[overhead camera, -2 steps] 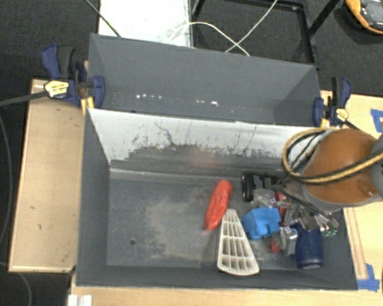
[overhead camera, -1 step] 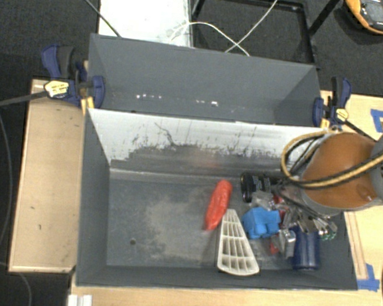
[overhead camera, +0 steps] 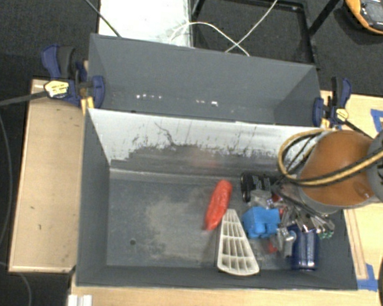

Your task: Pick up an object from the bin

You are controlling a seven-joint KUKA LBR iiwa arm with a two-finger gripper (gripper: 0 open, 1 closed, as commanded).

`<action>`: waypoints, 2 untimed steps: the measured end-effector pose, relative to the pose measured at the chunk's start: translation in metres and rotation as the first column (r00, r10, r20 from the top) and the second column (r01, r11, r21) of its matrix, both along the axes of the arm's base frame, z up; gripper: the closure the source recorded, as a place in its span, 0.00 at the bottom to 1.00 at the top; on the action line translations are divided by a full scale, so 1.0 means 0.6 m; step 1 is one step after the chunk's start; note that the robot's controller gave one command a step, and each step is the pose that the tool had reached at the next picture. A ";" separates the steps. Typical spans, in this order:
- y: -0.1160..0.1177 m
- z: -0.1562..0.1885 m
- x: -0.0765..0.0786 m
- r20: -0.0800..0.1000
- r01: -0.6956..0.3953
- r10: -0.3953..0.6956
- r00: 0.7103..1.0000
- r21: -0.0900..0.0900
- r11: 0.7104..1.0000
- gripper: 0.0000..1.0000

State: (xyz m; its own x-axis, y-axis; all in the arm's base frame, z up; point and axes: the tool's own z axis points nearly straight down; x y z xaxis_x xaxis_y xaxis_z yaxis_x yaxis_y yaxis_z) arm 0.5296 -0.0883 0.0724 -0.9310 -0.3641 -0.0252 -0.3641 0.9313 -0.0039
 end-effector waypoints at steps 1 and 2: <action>0.015 0.000 -0.007 0.009 -0.022 0.022 1.000 0.002 1.000 1.00; 0.015 0.000 -0.007 0.009 -0.022 0.022 1.000 0.002 1.000 1.00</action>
Offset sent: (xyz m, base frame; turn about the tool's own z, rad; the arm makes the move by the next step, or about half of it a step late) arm 0.0000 0.0000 0.0000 0.0000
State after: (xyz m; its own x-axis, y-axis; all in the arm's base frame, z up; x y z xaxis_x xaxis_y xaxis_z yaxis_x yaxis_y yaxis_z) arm 0.5257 -0.0792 0.0723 -0.9224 -0.3846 -0.0348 -0.3847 0.9230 -0.0053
